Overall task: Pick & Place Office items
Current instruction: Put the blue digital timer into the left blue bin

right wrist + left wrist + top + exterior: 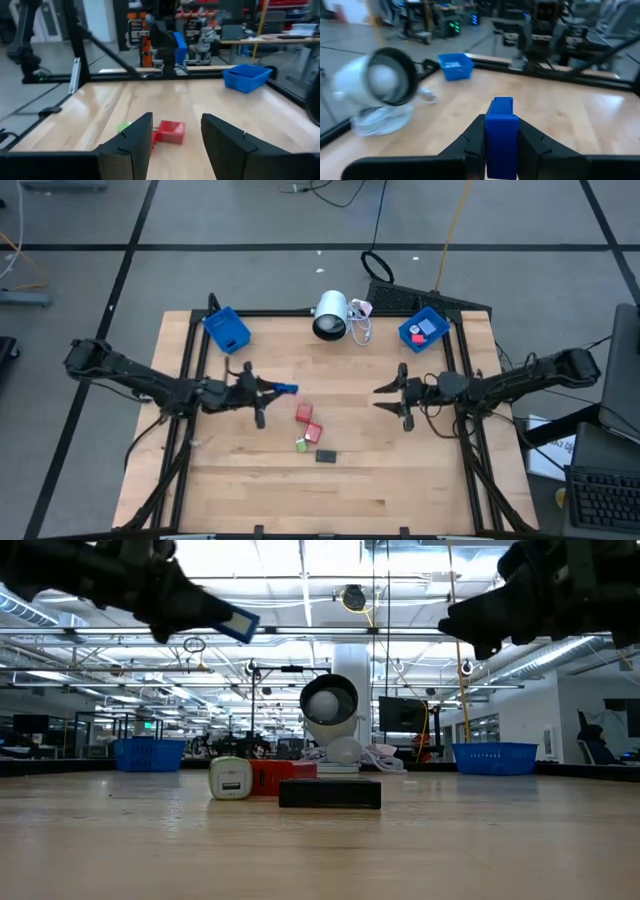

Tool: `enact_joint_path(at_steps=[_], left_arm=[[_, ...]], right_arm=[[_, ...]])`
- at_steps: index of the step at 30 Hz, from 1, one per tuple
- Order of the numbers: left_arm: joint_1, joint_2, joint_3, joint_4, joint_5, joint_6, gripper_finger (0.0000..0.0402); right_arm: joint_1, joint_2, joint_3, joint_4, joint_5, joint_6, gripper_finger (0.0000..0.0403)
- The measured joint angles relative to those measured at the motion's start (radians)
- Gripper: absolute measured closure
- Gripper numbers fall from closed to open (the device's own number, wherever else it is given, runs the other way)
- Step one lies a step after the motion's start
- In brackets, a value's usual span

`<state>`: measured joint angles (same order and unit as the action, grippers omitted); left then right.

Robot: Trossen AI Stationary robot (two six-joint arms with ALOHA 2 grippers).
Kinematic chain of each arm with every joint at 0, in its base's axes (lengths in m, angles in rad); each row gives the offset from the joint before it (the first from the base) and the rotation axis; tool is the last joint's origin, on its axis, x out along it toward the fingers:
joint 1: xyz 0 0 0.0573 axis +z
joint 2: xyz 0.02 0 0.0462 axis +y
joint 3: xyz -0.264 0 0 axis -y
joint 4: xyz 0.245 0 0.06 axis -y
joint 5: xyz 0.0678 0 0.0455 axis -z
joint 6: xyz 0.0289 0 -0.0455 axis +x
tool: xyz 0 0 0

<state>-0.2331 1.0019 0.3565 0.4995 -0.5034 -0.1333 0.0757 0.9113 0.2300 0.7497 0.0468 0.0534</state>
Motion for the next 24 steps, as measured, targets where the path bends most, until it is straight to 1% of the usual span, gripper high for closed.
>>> enact_joint_path(at_steps=[4, 6, 8, 11, 13, 15, 17, 19, 24], left_arm=[[0.003, -0.132, -0.079, 0.000, -0.086, 0.000, 0.0344], [0.003, -0.198, -0.114, -0.001, -0.168, 0.016, 0.0341], [0.004, -0.255, -0.141, 0.001, -0.282, 0.029, 0.0331], [0.005, -0.323, -0.182, -0.002, -0.497, 0.049, 0.0325], [0.018, -0.351, -0.204, -0.001, -0.612, 0.049, 0.0331], [0.044, -0.369, -0.217, -0.002, -0.694, 0.042, 0.0340], [0.083, -0.377, -0.222, -0.001, -0.736, 0.030, 0.0344], [0.132, -0.376, -0.222, 0.000, -0.746, 0.006, 0.0343], [0.277, -0.364, -0.222, -0.014, -0.782, -0.062, 0.0325]], right_arm=[[-0.033, -0.051, -0.034, 0.008, 0.000, 0.017, 0.0247], [-0.044, -0.063, -0.038, 0.010, 0.000, 0.023, 0.0247], [-0.051, -0.073, -0.042, 0.008, 0.000, 0.032, 0.0247], [-0.055, -0.072, -0.042, 0.007, 0.000, 0.036, 0.0247], [-0.056, -0.072, -0.042, 0.009, 0.000, 0.036, 0.0247], [-0.056, -0.070, -0.042, 0.010, 0.000, 0.035, 0.0248], [-0.056, -0.070, -0.042, 0.009, 0.001, 0.035, 0.0248], [-0.057, -0.070, -0.042, 0.010, 0.001, 0.033, 0.0248], [-0.057, -0.070, -0.042, 0.010, 0.002, 0.036, 0.0248]])
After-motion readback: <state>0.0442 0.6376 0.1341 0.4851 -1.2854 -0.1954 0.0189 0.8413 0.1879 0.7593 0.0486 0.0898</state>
